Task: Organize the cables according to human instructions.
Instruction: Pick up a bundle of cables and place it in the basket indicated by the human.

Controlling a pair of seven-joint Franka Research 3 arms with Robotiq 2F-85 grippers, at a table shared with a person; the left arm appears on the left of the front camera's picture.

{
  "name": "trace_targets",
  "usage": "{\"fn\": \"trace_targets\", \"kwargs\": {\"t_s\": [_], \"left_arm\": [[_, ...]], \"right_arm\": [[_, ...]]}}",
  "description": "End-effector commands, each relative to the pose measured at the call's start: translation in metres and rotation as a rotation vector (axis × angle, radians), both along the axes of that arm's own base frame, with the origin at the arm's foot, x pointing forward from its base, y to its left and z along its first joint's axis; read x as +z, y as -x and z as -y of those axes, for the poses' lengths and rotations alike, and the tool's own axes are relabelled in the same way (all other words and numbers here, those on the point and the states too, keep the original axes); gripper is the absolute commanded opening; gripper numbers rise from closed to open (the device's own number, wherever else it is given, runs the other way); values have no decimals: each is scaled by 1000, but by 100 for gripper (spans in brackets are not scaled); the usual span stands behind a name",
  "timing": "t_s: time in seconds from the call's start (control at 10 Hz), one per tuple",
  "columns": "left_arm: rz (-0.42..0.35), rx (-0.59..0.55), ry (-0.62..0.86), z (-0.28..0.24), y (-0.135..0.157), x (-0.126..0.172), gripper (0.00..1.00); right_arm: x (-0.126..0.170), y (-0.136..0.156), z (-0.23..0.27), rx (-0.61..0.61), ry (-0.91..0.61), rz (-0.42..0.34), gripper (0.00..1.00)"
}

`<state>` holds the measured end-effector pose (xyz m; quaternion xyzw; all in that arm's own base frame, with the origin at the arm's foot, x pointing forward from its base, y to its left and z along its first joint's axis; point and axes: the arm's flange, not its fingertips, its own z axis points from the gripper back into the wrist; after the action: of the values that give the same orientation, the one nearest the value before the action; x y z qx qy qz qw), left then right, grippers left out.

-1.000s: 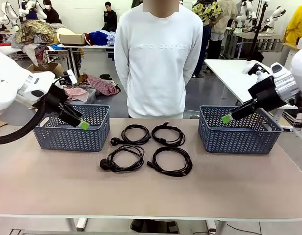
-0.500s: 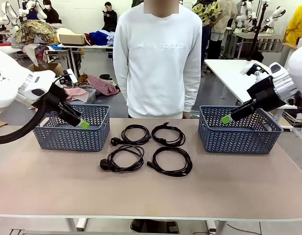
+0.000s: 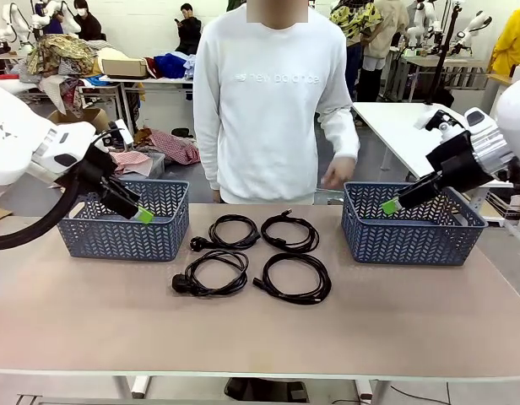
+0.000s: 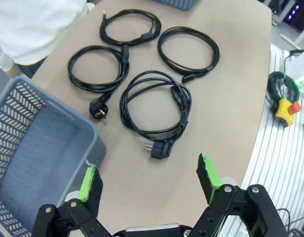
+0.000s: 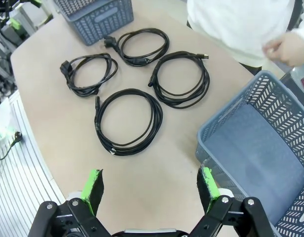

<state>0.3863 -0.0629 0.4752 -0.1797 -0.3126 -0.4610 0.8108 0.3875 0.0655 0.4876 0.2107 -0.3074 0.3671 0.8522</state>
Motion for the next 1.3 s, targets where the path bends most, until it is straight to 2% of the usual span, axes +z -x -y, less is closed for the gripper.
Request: {"fn": "trace_targets", "kwargs": {"t_s": [0.0,1.2], "left_arm": [[11,-23,16,-2,-2,-3,100],[11,-23,16,-2,-2,-3,100]], "right_arm": [[-1,-3,0,9,-24,4,100],[-1,-3,0,9,-24,4,100]]}}
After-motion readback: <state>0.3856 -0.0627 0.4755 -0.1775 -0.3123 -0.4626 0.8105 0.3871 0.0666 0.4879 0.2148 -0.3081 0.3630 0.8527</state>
